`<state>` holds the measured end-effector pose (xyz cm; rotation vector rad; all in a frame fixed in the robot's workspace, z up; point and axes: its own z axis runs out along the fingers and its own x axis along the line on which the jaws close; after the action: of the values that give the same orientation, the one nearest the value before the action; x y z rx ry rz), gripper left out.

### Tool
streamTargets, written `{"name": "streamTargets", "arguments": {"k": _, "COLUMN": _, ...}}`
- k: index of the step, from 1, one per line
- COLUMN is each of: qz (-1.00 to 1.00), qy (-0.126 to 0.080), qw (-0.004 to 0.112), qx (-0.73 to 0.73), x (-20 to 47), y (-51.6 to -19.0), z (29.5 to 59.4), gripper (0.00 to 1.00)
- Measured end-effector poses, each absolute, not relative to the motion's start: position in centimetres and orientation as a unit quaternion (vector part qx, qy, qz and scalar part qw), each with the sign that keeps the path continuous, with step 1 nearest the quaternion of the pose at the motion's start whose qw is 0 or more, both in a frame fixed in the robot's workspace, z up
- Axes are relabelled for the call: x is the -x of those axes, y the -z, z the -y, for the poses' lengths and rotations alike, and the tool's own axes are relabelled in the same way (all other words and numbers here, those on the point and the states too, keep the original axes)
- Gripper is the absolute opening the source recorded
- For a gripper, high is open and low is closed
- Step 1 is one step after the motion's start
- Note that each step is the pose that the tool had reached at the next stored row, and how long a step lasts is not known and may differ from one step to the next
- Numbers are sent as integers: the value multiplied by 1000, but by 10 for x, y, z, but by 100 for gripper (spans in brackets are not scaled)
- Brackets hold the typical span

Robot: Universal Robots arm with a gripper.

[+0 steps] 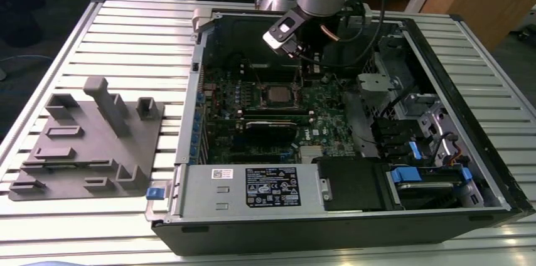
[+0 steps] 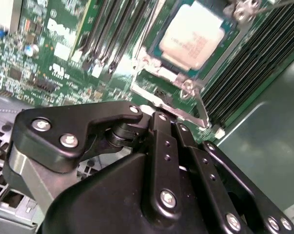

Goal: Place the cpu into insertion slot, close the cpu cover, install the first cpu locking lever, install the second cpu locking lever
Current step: 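Close the cpu cover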

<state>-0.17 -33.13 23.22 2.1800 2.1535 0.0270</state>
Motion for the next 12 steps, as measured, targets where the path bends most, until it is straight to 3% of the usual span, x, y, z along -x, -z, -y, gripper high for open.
{"name": "streamTargets", "arguments": {"k": 12, "qz": -702, "qy": -11, "qw": 41, "qx": -711, "x": 14, "y": -232, "z": 331, "gripper": 11}}
